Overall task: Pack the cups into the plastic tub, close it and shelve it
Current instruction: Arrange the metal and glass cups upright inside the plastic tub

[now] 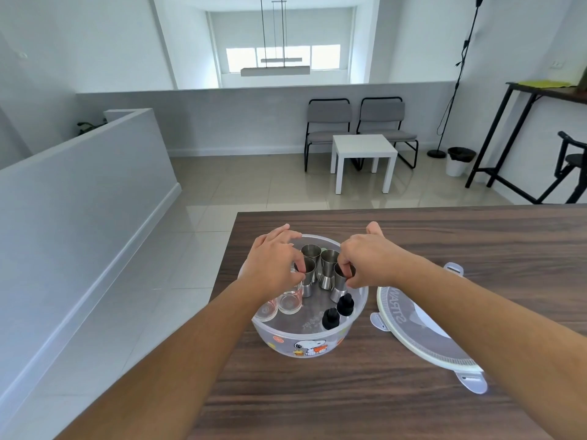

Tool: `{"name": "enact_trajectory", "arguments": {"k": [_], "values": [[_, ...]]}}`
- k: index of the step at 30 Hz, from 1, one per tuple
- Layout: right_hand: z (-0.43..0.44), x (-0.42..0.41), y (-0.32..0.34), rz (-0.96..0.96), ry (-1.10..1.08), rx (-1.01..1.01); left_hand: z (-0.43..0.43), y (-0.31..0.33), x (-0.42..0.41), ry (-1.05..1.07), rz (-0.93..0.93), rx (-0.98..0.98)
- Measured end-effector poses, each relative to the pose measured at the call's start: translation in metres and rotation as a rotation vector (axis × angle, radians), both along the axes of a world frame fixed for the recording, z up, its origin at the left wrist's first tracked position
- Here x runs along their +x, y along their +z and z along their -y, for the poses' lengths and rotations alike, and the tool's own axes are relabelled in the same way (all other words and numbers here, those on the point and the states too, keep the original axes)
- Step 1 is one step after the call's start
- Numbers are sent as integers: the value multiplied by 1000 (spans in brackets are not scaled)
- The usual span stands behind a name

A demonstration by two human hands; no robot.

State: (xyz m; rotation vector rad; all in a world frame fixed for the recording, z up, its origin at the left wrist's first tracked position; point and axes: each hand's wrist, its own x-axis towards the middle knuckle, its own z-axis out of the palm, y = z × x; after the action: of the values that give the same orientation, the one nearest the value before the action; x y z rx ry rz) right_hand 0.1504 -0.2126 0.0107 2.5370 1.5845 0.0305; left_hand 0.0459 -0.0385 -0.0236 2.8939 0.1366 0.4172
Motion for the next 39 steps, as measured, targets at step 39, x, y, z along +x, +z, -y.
{"name": "enact_trajectory", "arguments": {"k": [39], "values": [[-33,3,-10,8,-114,134,-1,-3,-4,-23,21,-21]]}}
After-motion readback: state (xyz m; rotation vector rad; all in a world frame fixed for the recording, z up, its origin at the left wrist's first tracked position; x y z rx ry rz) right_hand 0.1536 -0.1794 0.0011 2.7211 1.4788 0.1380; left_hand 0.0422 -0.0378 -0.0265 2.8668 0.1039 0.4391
